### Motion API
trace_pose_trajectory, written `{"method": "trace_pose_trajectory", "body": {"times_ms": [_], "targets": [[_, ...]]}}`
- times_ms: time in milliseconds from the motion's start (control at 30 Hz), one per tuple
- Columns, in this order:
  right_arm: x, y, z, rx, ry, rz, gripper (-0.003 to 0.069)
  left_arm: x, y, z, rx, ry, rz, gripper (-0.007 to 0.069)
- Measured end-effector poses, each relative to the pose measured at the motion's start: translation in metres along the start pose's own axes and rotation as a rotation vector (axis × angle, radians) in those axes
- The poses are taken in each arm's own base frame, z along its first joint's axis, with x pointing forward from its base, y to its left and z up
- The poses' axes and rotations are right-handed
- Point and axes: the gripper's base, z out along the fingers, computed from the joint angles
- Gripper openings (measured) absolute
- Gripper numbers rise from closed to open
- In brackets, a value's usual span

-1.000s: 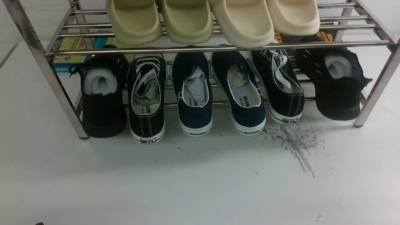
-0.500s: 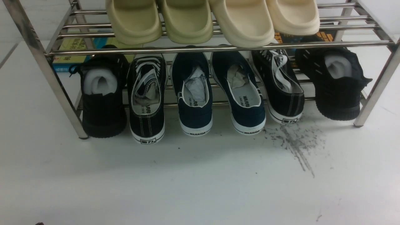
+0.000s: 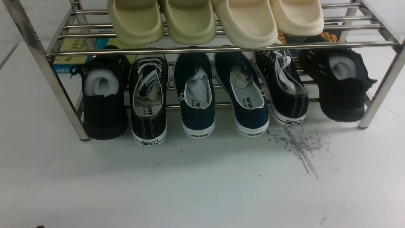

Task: Take the shoes off the shelf with your hand on the white table.
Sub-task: 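Reach toward the shoe rack and grasp a shoe on it with the right gripper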

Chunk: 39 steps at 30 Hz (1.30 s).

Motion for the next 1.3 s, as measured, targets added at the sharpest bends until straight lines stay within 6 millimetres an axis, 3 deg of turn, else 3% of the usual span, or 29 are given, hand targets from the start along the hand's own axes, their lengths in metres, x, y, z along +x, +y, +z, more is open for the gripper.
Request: {"method": "trace_pose_trajectory", "body": {"times_ms": [100,167,200,333,567,767,833,933,967,1000,1067,1167,1300], "targets": [[-0.001,0.003,0.0,-0.036,-0.013,0.178,0.0239,0.0,0.0,0.0,0.0,0.0,0.0,0.0239],[-0.002,0.009,0.0,-0.113,-0.017,0.529,0.0239,0.0,0.0,0.0,0.0,0.0,0.0,0.0239],[-0.002,0.009,0.0,-0.113,-0.017,0.529,0.0239,0.0,0.0,0.0,0.0,0.0,0.0,0.0239],[-0.007,0.018,-0.001,-0.23,0.009,1.021,0.0239,0.0,0.0,0.0,0.0,0.0,0.0,0.0239],[-0.013,0.019,-0.002,-0.293,-0.009,1.236,0.0239,0.0,0.0,0.0,0.0,0.0,0.0,0.0239],[-0.015,0.019,-0.003,-0.292,-0.044,1.159,0.0221,0.0,0.0,0.0,0.0,0.0,0.0,0.0239],[-0.027,0.018,-0.008,-0.305,-0.104,1.076,0.0183,0.0,0.0,0.0,0.0,0.0,0.0,0.0239],[-0.075,0.018,-0.031,-0.325,-0.309,0.806,0.005,0.0,0.0,0.0,0.0,0.0,0.0,0.0239],[-0.078,0.019,-0.032,-0.324,-0.318,0.789,0.0035,0.0,0.0,0.0,0.0,0.0,0.0,0.0239],[-0.103,0.021,-0.04,-0.306,-0.351,0.614,-0.0006,0.0,0.0,0.0,0.0,0.0,0.0,0.0239],[-0.117,0.024,-0.041,-0.299,-0.329,0.532,-0.0008,0.0,0.0,0.0,0.0,0.0,0.0,0.0239],[-0.139,0.036,-0.021,-0.305,-0.043,0.301,0.0,0.0,0.0,0.0,0.0,0.0,0.0,0.0239],[-0.138,0.042,0.021,-0.294,0.51,0.211,0.0001,0.0,0.0,0.0,0.0,0.0,0.0,0.0239]]}}
